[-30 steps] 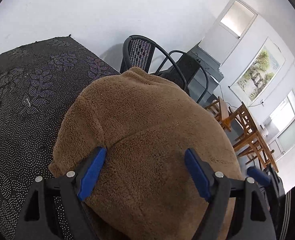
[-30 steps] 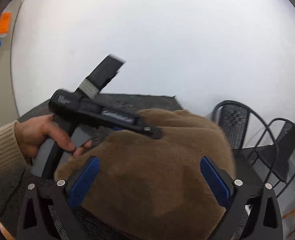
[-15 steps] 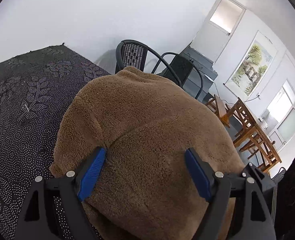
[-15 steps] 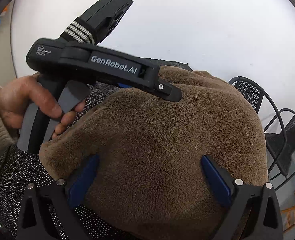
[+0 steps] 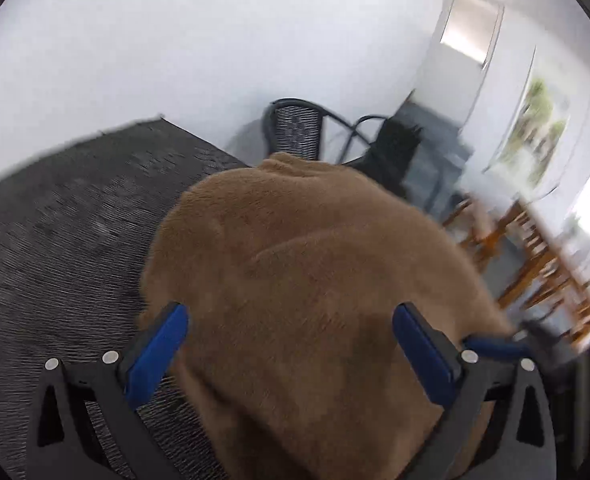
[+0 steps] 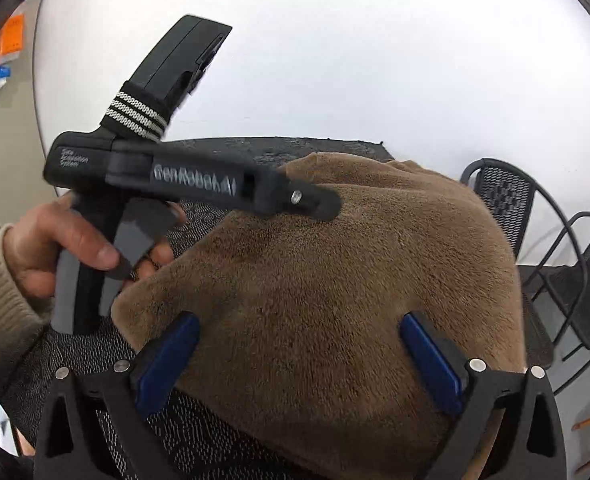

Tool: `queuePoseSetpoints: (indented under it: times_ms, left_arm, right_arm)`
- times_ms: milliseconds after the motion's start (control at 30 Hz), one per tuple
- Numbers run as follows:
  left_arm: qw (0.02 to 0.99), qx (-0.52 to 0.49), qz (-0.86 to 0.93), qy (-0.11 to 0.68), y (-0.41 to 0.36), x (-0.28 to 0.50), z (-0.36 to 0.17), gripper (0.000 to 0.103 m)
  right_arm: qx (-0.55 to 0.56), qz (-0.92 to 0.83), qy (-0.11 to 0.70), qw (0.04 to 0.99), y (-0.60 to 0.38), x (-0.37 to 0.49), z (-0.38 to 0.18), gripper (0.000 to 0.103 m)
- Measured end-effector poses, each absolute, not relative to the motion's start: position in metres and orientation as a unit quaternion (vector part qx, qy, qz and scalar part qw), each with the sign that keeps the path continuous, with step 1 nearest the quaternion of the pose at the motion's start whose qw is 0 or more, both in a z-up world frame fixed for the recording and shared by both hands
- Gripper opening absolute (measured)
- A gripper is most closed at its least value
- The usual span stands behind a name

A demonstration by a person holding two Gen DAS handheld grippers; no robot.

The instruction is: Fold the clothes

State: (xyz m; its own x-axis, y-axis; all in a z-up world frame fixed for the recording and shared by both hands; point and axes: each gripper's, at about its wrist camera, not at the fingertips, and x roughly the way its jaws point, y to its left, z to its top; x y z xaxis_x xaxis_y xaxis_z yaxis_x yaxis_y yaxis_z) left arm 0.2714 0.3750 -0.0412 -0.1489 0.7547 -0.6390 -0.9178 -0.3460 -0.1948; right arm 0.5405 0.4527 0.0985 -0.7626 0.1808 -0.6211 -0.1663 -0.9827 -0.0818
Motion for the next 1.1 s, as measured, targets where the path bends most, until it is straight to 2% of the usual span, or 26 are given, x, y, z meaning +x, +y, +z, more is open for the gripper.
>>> queuePoseSetpoints:
  times_ms: [367,467,667,900,1100]
  left_arm:
    - [0.510,-0.304,0.793,0.139,0.361,0.314,-0.014,0.103]
    - [0.502,-0.285,0.802,0.155,0.357,0.329,-0.010,0.103]
    - [0.492,-0.272,0.810,0.166,0.345,0.350,-0.010,0.103]
    - [0.481,-0.266,0.817,0.176,0.343,0.370,-0.007,0.103]
    - [0.486,-0.268,0.816,0.162,0.338,0.382,0.001,0.103]
  right_arm:
    - [-0.274,0.942,0.021,0.190,0.455,0.583,0.145,0.102]
    - [-0.279,0.938,0.046,0.202,0.473,0.578,0.147,0.102]
    - [-0.282,0.930,0.039,0.234,0.478,0.586,0.149,0.102]
    - [-0.269,0.929,0.069,0.247,0.481,0.607,0.152,0.102]
    - [-0.252,0.933,0.055,0.252,0.476,0.615,0.156,0.102]
